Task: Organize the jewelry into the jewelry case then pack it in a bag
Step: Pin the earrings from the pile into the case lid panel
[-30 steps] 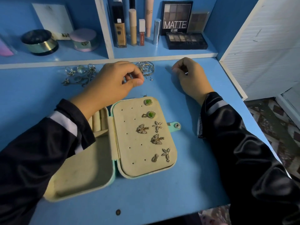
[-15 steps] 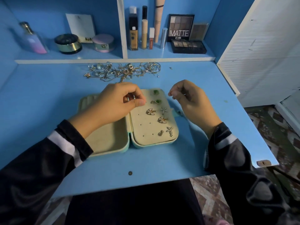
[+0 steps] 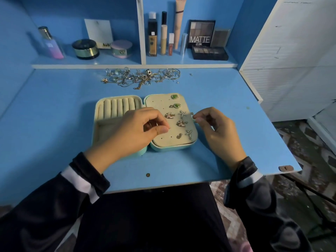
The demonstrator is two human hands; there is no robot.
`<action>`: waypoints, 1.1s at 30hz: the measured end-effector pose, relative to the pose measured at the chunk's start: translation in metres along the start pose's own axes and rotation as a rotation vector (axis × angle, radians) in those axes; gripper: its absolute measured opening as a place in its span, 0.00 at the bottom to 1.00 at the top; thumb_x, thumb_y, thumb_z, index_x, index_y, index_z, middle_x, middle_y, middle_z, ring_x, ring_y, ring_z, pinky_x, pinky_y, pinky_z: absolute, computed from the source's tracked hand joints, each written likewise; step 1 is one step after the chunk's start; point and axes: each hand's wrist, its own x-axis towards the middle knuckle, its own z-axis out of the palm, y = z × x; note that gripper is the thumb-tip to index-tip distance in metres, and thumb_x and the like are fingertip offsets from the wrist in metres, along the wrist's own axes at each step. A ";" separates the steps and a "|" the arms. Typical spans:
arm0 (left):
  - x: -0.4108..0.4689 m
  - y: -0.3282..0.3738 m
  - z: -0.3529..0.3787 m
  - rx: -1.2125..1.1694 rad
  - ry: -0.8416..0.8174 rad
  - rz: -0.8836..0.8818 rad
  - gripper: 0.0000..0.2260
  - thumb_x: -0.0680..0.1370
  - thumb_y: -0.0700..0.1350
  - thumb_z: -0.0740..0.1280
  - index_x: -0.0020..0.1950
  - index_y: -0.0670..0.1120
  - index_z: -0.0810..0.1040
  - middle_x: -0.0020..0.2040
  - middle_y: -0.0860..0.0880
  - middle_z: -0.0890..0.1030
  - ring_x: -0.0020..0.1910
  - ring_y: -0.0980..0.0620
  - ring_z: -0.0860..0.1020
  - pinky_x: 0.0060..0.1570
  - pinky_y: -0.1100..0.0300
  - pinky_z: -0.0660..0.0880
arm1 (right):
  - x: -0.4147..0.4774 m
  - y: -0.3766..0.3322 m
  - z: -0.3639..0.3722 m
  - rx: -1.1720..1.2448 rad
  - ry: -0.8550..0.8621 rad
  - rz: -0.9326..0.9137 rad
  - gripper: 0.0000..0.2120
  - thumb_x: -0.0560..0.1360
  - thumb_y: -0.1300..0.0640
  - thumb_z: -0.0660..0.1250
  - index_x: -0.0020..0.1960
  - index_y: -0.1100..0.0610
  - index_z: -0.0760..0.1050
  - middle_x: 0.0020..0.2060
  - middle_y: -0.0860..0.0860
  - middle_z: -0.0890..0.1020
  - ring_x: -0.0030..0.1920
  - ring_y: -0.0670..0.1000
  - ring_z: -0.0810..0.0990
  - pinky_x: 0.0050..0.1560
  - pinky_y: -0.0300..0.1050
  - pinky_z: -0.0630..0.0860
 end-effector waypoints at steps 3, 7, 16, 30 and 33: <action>-0.003 0.001 0.001 -0.022 0.004 -0.003 0.01 0.75 0.41 0.73 0.46 0.45 0.84 0.43 0.54 0.82 0.44 0.56 0.79 0.47 0.65 0.75 | -0.006 0.003 0.000 -0.024 0.005 0.009 0.04 0.77 0.64 0.66 0.47 0.59 0.78 0.43 0.48 0.83 0.44 0.48 0.80 0.48 0.37 0.76; -0.006 0.003 0.001 -0.022 -0.003 -0.006 0.01 0.75 0.41 0.73 0.46 0.46 0.84 0.44 0.55 0.82 0.45 0.59 0.79 0.47 0.72 0.72 | -0.011 0.002 0.000 -0.028 -0.003 -0.001 0.04 0.77 0.65 0.66 0.47 0.59 0.79 0.43 0.48 0.84 0.45 0.49 0.81 0.49 0.44 0.77; -0.010 0.005 0.001 0.063 -0.013 0.011 0.02 0.75 0.40 0.73 0.46 0.46 0.84 0.44 0.56 0.82 0.46 0.57 0.78 0.47 0.69 0.73 | -0.015 -0.006 0.001 -0.003 0.023 -0.007 0.05 0.77 0.65 0.66 0.47 0.56 0.78 0.44 0.48 0.84 0.45 0.47 0.81 0.52 0.44 0.78; -0.006 0.008 -0.003 0.073 -0.061 -0.010 0.03 0.76 0.41 0.71 0.46 0.49 0.83 0.44 0.56 0.81 0.45 0.57 0.77 0.47 0.62 0.73 | -0.010 -0.023 -0.002 0.074 0.057 -0.061 0.04 0.76 0.67 0.66 0.47 0.61 0.78 0.44 0.46 0.83 0.44 0.41 0.80 0.49 0.31 0.74; -0.008 0.008 0.001 0.065 -0.022 0.006 0.03 0.76 0.41 0.71 0.46 0.48 0.83 0.43 0.56 0.81 0.44 0.57 0.77 0.46 0.64 0.73 | -0.009 -0.025 -0.002 0.093 0.059 -0.066 0.04 0.77 0.67 0.66 0.47 0.61 0.78 0.44 0.48 0.83 0.45 0.43 0.81 0.50 0.32 0.74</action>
